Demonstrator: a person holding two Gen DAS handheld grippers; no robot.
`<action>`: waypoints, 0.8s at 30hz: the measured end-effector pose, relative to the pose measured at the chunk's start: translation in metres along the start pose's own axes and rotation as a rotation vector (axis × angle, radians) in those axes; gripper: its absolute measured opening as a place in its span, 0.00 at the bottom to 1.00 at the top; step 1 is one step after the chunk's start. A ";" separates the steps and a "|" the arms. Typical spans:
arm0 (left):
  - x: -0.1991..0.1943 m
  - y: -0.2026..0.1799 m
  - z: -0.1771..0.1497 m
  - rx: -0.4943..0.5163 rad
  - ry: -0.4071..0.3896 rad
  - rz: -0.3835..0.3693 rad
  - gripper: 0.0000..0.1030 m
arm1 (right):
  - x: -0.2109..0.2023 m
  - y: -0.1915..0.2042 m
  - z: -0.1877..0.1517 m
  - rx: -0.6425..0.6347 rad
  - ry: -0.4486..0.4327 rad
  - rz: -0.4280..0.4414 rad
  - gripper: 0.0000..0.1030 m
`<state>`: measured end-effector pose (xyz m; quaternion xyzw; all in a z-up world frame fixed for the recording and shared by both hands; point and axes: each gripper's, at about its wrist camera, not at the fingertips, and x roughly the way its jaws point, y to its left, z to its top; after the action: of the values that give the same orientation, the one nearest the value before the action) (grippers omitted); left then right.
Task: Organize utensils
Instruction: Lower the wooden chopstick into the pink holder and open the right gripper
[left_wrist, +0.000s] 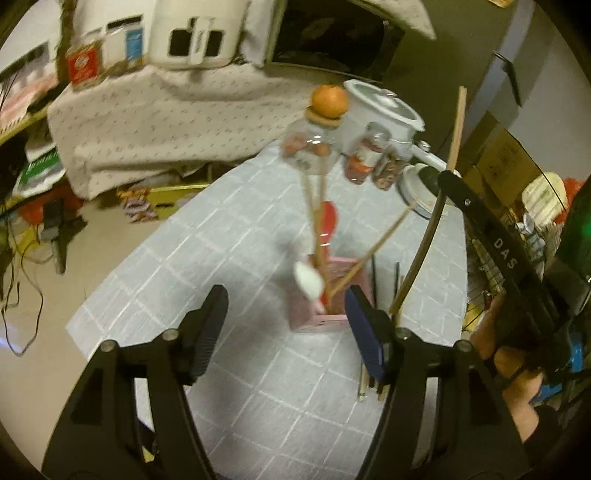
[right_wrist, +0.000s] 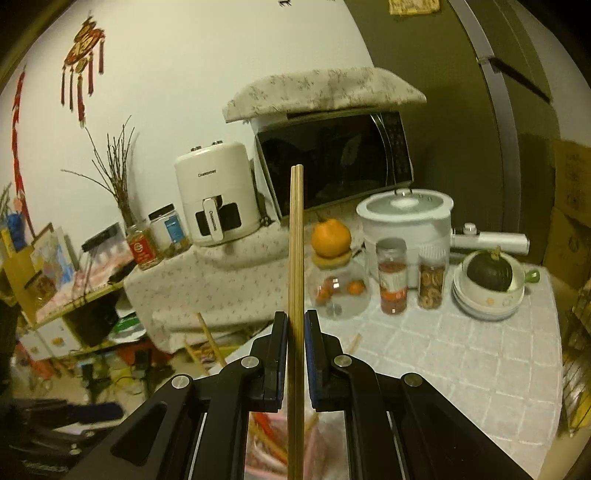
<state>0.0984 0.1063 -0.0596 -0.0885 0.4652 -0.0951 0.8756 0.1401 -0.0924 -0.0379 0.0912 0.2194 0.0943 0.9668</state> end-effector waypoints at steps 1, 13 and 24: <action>0.001 0.006 0.001 -0.011 0.007 0.010 0.65 | 0.004 0.007 -0.002 -0.023 -0.010 -0.016 0.09; -0.001 0.036 0.004 -0.107 0.027 -0.005 0.65 | 0.045 0.046 -0.040 -0.170 -0.026 -0.151 0.09; 0.008 0.027 0.001 -0.092 0.039 0.004 0.65 | 0.038 0.034 -0.058 -0.140 0.110 -0.070 0.10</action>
<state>0.1061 0.1307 -0.0721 -0.1260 0.4863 -0.0733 0.8616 0.1435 -0.0429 -0.0970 0.0103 0.2683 0.0803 0.9599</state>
